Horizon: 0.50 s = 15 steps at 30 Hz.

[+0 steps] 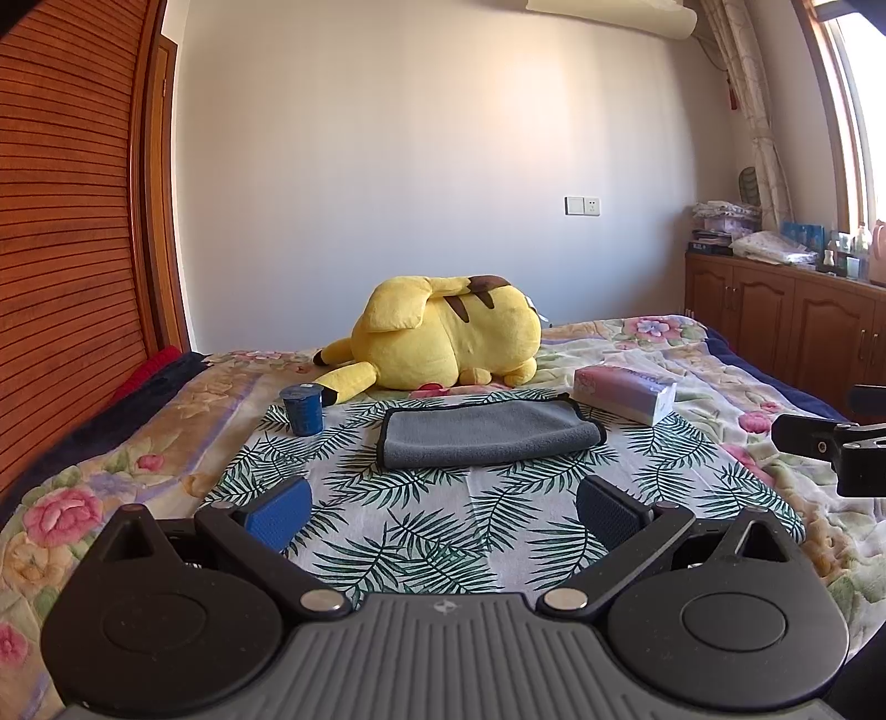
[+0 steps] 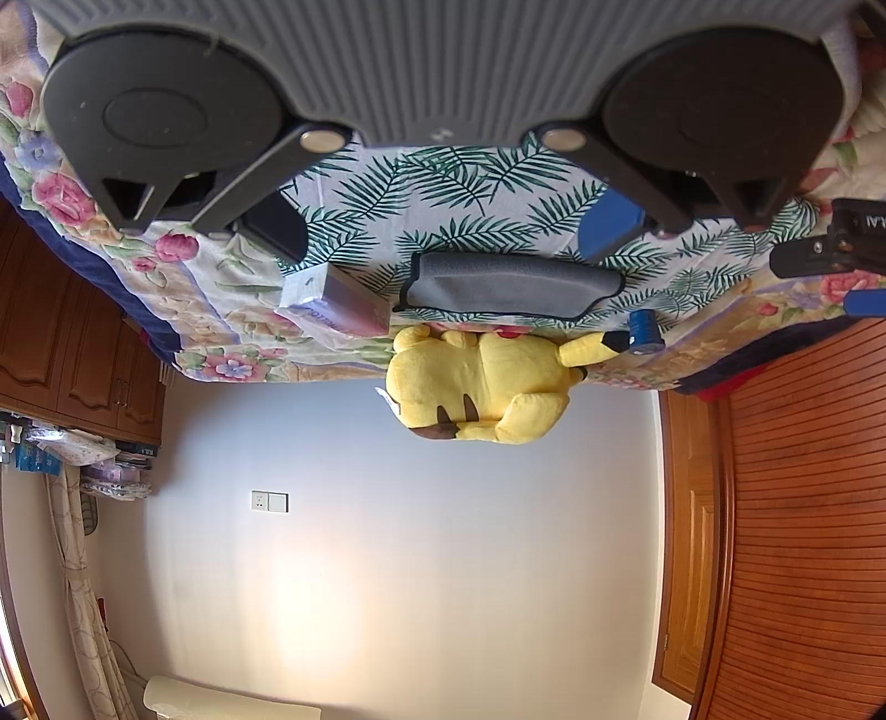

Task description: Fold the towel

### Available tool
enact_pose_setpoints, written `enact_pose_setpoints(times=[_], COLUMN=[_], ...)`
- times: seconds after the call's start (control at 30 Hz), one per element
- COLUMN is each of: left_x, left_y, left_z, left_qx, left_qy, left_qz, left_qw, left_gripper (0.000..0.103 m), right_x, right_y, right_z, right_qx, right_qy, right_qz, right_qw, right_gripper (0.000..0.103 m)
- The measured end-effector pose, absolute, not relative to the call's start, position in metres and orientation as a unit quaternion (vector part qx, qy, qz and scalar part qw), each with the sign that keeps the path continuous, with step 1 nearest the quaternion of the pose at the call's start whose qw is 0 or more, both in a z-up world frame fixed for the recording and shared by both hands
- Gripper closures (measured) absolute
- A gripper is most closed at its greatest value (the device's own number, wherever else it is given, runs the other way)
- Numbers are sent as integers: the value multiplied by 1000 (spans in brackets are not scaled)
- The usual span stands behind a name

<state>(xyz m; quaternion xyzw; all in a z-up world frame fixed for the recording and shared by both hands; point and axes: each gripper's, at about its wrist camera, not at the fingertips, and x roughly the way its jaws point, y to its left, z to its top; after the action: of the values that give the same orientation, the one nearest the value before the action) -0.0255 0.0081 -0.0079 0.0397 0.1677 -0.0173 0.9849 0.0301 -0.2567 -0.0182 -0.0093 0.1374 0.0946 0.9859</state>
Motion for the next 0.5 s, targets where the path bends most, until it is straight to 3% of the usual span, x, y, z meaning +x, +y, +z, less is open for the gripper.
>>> enact_pose_setpoints(times=[0.5], left_x=[-26], left_y=[8], left_z=[-8], left_qx=[40], left_qy=[168], left_qz=[-18], left_qw=[985], left_gripper=[16], right_x=[30], right_y=[-259], right_z=[-18], right_qx=[-11], right_qy=[137], right_qz=[94], right_qw=[986], right_gripper=[0])
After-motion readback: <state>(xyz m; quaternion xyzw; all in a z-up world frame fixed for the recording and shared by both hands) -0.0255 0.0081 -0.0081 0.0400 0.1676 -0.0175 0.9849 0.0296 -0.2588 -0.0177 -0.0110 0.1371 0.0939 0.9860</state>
